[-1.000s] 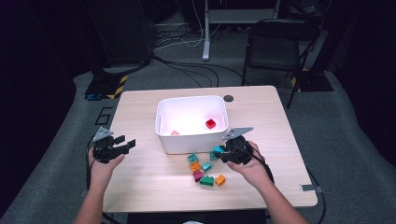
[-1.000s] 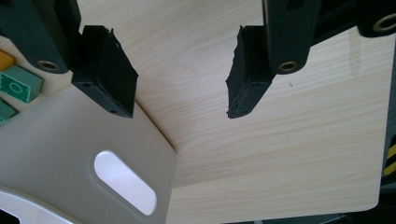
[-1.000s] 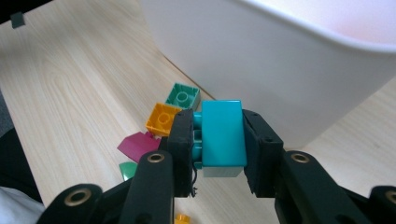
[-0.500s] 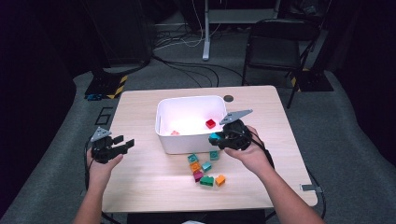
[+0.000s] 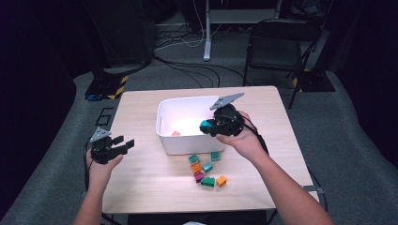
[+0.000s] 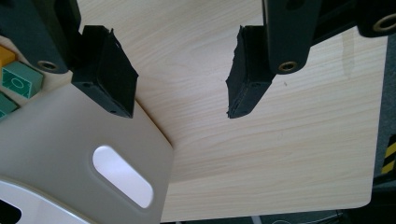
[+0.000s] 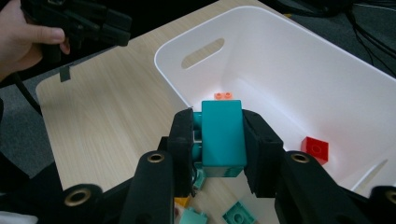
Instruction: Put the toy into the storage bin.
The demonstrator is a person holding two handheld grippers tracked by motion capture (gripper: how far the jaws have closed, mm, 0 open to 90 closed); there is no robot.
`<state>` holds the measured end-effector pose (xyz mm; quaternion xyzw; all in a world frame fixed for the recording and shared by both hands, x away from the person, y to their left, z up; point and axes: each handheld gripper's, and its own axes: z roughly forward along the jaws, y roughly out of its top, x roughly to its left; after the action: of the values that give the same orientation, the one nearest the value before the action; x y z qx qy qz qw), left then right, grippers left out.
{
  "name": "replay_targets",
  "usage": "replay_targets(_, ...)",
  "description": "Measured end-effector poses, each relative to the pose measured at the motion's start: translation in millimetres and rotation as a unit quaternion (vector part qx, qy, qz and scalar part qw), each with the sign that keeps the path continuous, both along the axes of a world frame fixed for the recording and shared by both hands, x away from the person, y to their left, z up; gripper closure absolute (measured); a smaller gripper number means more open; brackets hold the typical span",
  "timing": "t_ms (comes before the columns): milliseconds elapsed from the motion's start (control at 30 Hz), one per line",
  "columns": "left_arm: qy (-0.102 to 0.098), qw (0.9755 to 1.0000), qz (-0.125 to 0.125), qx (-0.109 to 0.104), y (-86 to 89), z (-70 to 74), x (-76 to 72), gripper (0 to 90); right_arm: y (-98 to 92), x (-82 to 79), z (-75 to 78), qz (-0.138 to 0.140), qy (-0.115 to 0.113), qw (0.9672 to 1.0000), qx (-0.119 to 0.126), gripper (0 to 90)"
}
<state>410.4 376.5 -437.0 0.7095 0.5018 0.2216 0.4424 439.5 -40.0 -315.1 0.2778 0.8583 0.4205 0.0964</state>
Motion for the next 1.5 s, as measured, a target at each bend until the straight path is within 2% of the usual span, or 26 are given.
replay_targets(133,0.0,1.0,0.002,-0.001,0.4,0.2,-0.2,42.2,5.9,10.4,7.7,0.0,-0.003,1.0,0.005,67.0)
replay_targets(167,-0.006,1.0,0.003,-0.003,0.3,-0.5,0.3,42.2,7.3,13.0,9.0,-0.001,-0.002,1.0,0.006,67.0)
replay_targets(267,-0.002,1.0,0.002,-0.001,1.0,0.4,-0.1,42.2,12.6,20.2,11.5,-0.004,-0.003,1.0,0.004,67.0)
replay_targets(600,-0.003,1.0,0.0,-0.002,2.1,1.2,0.1,42.2,34.1,47.0,7.9,-0.013,0.001,0.9999,-0.004,67.0)
replay_targets(800,-0.004,1.0,0.001,-0.004,2.6,1.6,-0.3,42.2,47.4,65.1,1.2,-0.015,-0.001,0.9999,-0.007,67.0)
replay_targets(900,-0.005,1.0,0.001,-0.004,3.0,1.8,-0.3,42.2,53.1,73.1,-2.4,-0.021,0.006,0.9997,-0.008,67.0)
replay_targets(967,-0.005,1.0,0.001,-0.004,2.8,1.7,-0.5,42.1,56.7,78.5,-5.5,-0.021,0.001,0.9998,-0.007,67.0)
replay_targets(1233,-0.005,1.0,0.002,-0.005,4.4,2.5,-2.5,42.2,68.0,95.2,-14.2,-0.022,0.014,0.9996,-0.011,67.0)
replay_targets(1500,-0.004,1.0,0.004,-0.006,6.2,1.9,-3.1,42.1,77.2,114.8,-31.8,-0.033,0.021,0.9989,-0.024,66.9)
